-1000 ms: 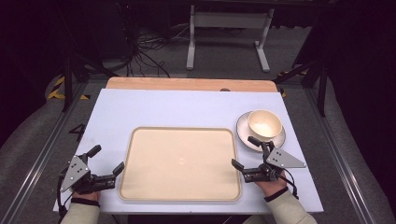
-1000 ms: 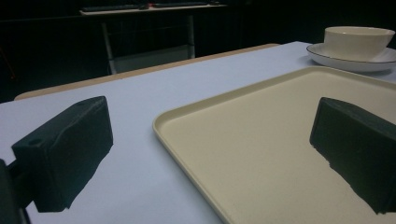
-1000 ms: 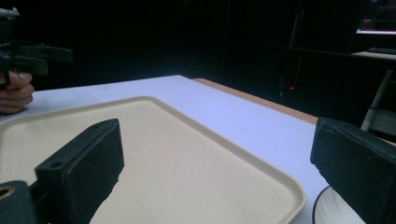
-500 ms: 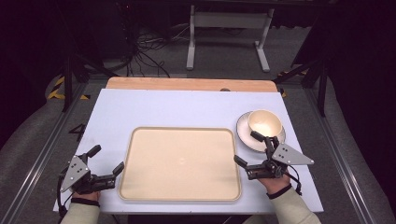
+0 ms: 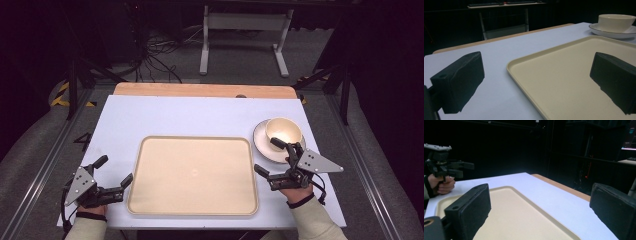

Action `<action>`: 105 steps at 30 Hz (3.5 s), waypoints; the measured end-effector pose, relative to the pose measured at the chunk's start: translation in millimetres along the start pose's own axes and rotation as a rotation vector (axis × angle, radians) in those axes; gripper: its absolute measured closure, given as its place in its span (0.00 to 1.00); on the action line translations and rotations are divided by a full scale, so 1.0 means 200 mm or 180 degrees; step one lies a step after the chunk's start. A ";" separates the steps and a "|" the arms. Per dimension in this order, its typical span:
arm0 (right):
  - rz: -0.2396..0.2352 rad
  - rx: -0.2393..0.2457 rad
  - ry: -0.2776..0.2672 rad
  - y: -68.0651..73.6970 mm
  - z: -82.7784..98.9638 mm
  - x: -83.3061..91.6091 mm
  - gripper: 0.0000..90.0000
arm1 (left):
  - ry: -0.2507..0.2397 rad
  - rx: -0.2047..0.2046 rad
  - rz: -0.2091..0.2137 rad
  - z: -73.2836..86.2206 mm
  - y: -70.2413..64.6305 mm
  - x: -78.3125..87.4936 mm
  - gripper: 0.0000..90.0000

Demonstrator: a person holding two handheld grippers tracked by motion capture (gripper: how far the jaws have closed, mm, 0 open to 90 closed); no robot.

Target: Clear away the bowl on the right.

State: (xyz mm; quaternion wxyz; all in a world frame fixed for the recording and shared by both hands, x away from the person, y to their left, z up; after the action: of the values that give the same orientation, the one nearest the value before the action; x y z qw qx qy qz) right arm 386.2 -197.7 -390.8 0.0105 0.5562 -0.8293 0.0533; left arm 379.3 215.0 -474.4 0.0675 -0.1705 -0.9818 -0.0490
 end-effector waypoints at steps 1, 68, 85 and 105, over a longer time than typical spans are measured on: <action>0.0007 -0.0027 0.0013 0.00 0.01 0.00 0.07 | 0.0000 0.0000 0.0000 0.00 0.00 0.00 0.00; 0.1156 -0.0760 0.1180 -0.74 0.17 0.35 0.39 | 0.0021 -0.0010 -0.0011 0.00 0.00 -0.01 0.00; 0.1372 -0.1410 0.1817 -0.89 0.29 0.39 0.50 | 0.0048 -0.0066 -0.0002 0.01 -0.01 -0.01 0.00; 0.1310 -0.1828 0.2411 -0.99 0.43 0.36 0.61 | 0.0048 -0.0077 0.0010 0.01 -0.01 -0.01 0.00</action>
State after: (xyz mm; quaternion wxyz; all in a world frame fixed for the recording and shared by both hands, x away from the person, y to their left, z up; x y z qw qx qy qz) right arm 544.6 -346.5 -455.2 0.4515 0.2980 -0.8408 0.0221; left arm 380.4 211.8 -476.5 0.0730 -0.1725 -0.9803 -0.0621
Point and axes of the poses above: each handheld gripper's, and its own axes: x roughly backward along the jaws, z roughly out of its underside, y roughly to its left, the point moved 10 cm from there along -x, roughly forward along the jaws, and after that the axes turned 15 degrees about -z, right-handed, at the moved point
